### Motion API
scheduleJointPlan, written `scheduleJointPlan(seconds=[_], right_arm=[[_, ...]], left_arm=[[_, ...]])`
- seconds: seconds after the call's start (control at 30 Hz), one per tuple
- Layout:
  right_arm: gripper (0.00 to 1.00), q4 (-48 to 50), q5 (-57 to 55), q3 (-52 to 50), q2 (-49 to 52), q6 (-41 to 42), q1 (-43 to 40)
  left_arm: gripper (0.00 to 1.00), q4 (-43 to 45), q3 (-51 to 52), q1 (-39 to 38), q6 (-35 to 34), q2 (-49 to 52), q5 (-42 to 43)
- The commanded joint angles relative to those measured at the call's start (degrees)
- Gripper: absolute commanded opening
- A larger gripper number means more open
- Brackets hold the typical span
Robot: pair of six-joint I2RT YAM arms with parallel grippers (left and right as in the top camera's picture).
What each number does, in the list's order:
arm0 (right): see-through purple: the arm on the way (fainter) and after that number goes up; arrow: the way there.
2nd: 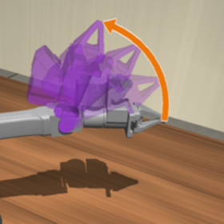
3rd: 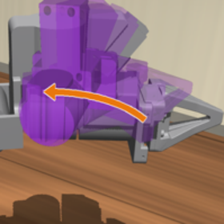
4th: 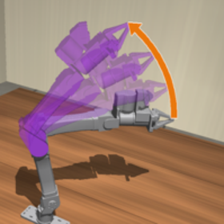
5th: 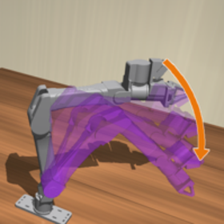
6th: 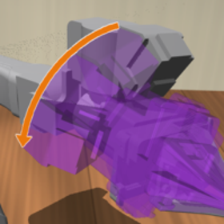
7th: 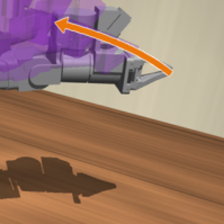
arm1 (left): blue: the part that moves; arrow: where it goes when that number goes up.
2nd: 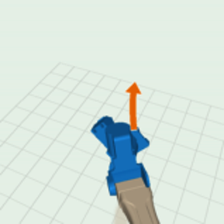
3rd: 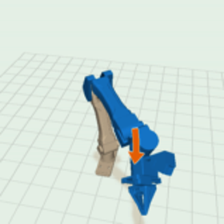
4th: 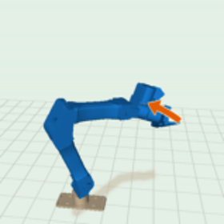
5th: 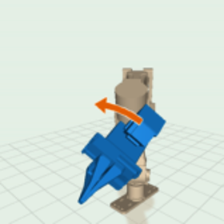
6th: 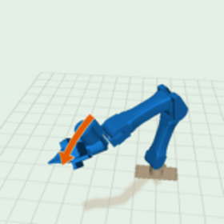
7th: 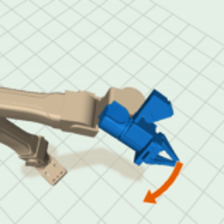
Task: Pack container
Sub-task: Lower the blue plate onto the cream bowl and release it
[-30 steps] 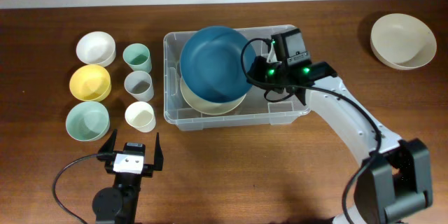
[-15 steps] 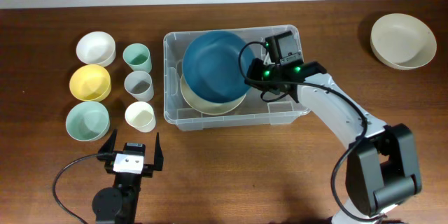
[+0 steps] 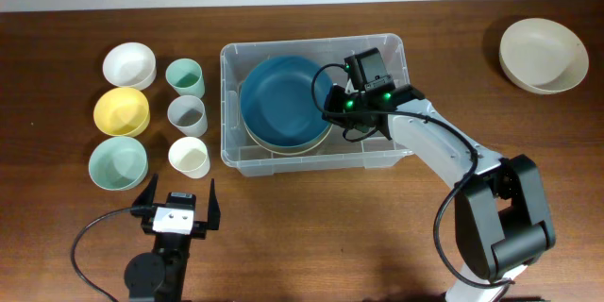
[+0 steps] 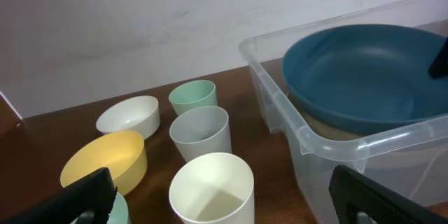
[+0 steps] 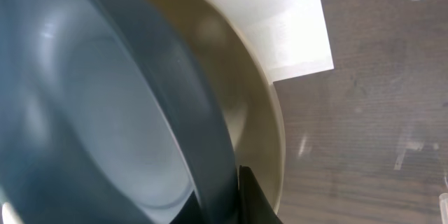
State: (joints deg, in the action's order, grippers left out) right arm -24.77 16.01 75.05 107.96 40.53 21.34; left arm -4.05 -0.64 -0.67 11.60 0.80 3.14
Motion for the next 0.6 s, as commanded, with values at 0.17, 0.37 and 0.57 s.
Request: scheduleJointPlan(seconds=[0.17,0.37,0.57], right_arm=[[0.13,0.6,-0.2,0.4,-0.2,0.5,0.4],[0.13,0.6,-0.2,0.4,-0.2,0.5,0.4],[0.12,0.6,0.1,0.4,-0.2,0.9,0.4]], left_arm=[[1.0,-0.3,0.1,0.3,0.7,-0.4,-0.2],[1.0,-0.3,0.1,0.3,0.7,-0.4,-0.2],[1.0,-0.3,0.1,0.3,0.7,-0.4,-0.2]])
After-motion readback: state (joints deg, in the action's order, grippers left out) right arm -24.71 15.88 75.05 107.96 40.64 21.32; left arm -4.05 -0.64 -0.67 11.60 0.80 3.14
